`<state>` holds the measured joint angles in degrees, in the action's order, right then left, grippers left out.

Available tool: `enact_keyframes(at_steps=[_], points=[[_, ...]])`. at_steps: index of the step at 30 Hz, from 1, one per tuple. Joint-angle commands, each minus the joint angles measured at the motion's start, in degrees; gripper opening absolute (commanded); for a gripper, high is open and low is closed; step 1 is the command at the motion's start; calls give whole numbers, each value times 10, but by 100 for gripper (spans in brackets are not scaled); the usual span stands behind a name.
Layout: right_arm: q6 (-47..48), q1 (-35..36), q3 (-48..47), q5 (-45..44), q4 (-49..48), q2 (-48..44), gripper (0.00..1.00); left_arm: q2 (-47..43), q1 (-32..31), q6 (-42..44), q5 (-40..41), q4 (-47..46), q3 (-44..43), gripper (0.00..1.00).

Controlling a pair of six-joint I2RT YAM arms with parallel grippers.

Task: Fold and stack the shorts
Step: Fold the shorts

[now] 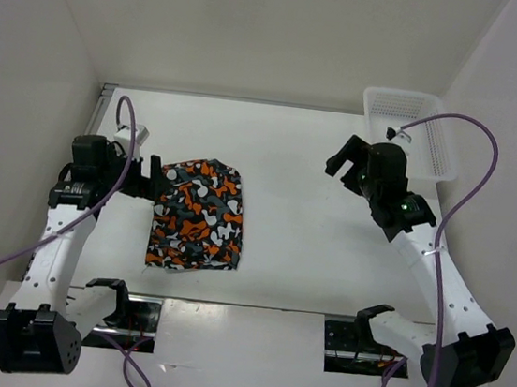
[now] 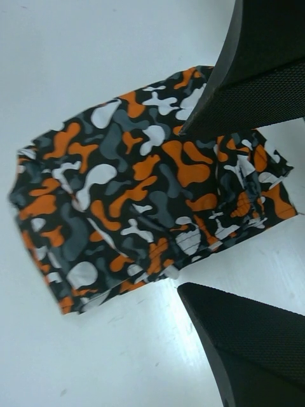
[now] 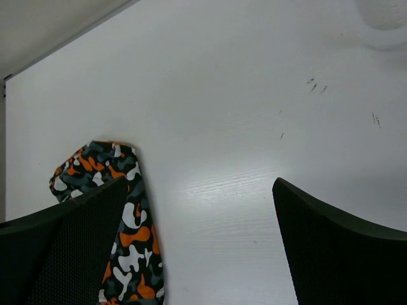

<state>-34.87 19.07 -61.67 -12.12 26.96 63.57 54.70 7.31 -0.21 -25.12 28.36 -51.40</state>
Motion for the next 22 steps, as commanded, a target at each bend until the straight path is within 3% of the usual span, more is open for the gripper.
enact_keyframes(at_steps=[1, 7, 13, 22], points=[[-7, -6, 8, 1, 30, -30, 100, 2, 3, 2, -3, -1, 22, 100], [-13, -6, 8, -10, 55, -25, 100, 2, 9, 2, 16, 13, -7, 100], [-13, -11, 3, -26, 66, -35, 100, -26, 45, 2, 89, 26, -51, 100], [-20, -31, 25, -13, 60, -43, 100, -21, 82, 2, 104, 26, -51, 100]])
